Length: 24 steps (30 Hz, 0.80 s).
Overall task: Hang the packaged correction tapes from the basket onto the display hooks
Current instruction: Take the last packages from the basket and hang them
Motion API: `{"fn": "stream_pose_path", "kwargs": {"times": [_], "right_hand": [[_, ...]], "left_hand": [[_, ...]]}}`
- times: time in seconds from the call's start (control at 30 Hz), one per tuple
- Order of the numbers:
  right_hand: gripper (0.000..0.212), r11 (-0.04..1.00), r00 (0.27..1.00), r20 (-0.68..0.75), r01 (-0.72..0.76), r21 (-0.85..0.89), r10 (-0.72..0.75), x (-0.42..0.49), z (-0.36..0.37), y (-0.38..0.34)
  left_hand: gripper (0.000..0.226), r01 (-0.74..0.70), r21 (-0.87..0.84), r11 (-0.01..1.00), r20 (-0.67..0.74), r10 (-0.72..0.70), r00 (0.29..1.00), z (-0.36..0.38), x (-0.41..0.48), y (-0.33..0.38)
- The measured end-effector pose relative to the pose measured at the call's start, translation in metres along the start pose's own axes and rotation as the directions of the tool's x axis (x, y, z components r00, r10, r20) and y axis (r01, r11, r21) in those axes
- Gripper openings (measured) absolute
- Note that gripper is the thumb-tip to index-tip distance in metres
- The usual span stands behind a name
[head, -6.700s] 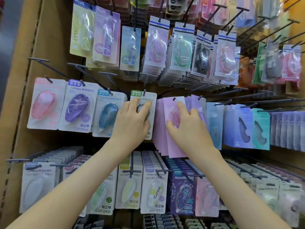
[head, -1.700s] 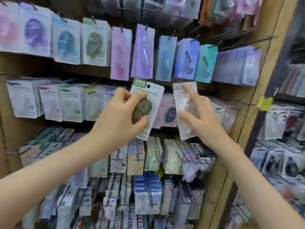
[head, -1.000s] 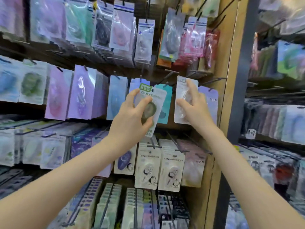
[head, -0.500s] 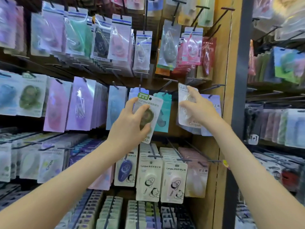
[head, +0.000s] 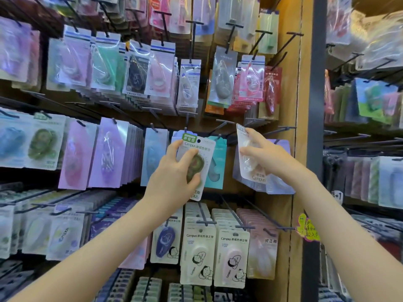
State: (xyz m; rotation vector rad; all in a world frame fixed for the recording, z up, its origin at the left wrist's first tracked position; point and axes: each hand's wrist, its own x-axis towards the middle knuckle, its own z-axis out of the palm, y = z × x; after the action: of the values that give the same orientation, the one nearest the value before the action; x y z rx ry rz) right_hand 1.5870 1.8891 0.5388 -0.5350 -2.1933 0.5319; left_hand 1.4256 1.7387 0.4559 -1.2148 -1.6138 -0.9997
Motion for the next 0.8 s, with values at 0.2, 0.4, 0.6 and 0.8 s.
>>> {"fn": "stream_pose_path", "kwargs": {"times": [0.2, 0.4, 0.6, 0.8], "right_hand": [[0.063, 0.996, 1.0, -0.031, -0.003, -0.09, 0.0, -0.007, 0.009, 0.001], [0.069, 0.947, 0.994, -0.112, -0.043, -0.319, 0.007, -0.006, 0.024, -0.006], [0.067, 0.996, 0.997, -0.062, -0.048, -0.071, 0.043, -0.002, 0.015, -0.012], [0.064, 0.989, 0.996, 0.055, -0.071, 0.133, 0.064, -0.006, -0.003, -0.013]], "left_hand": [[0.051, 0.01, -0.001, 1.0, 0.016, -0.01, 1.0, -0.003, 0.002, 0.004], [0.053, 0.04, -0.006, 0.999, 0.025, -0.04, 0.999, -0.004, 0.011, 0.006], [0.053, 0.062, -0.009, 0.998, 0.045, -0.061, 0.997, -0.001, 0.01, 0.003], [0.054, 0.09, -0.039, 0.995, 0.041, -0.089, 0.995, 0.002, 0.009, -0.008]]}}
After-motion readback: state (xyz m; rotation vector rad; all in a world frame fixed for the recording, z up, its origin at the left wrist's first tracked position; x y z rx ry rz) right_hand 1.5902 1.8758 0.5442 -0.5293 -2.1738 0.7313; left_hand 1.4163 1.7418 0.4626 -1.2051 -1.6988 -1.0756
